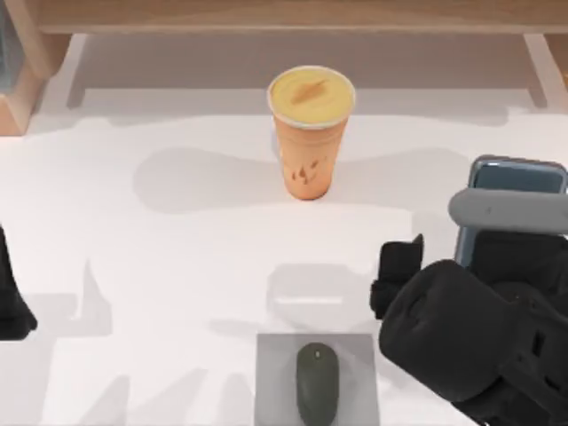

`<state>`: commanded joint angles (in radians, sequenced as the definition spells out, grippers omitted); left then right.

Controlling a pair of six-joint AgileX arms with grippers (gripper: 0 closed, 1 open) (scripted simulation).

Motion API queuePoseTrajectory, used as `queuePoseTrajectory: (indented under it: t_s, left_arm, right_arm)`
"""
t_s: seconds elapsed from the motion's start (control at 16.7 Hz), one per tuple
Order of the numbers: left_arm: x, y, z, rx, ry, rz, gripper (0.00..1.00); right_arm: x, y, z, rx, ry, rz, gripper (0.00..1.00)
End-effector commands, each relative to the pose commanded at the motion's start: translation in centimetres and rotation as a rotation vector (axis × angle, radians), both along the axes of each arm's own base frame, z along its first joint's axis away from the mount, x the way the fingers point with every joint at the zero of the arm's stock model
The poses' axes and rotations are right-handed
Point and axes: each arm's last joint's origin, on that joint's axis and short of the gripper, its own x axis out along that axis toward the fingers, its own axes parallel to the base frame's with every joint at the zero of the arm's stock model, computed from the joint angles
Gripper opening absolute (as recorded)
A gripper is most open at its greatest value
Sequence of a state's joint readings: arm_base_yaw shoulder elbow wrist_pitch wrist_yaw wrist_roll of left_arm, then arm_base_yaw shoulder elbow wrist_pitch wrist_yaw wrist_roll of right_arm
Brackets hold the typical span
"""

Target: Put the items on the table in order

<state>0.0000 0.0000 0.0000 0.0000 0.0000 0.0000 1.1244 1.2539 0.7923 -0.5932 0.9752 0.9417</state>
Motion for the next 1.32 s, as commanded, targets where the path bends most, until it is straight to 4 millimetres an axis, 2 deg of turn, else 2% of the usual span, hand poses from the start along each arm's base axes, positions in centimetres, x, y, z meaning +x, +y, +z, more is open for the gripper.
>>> queuePoseTrajectory:
  t_s: [0.24, 0.54, 1.02, 1.14, 1.32]
  left_arm:
    - [0.0, 0.0, 0.0, 0.0, 0.0, 0.0, 1.0]
    - [0.0, 0.0, 0.0, 0.0, 0.0, 0.0, 1.0]
    - [0.0, 0.0, 0.0, 0.0, 0.0, 0.0, 1.0]
    - [0.0, 0.0, 0.0, 0.0, 0.0, 0.0, 1.0]
    - [0.0, 0.0, 0.0, 0.0, 0.0, 0.0, 1.0]
  right_arm:
    - [-1.0, 0.3, -0.2, 0.035, 0.02, 0.001, 1.0]
    - [-0.1, -1.4, -0.4, 0.006, -0.043, -0.156, 1.0]
    - [0.1, -1.8, 0.1, 0.033, -0.042, -0.151, 1.0]
    - [0.3, -2.7, 0.8, 0.096, -0.032, -0.131, 1.0]
    - [0.7, -5.6, 2.1, 0.23, -0.039, -0.074, 1.0]
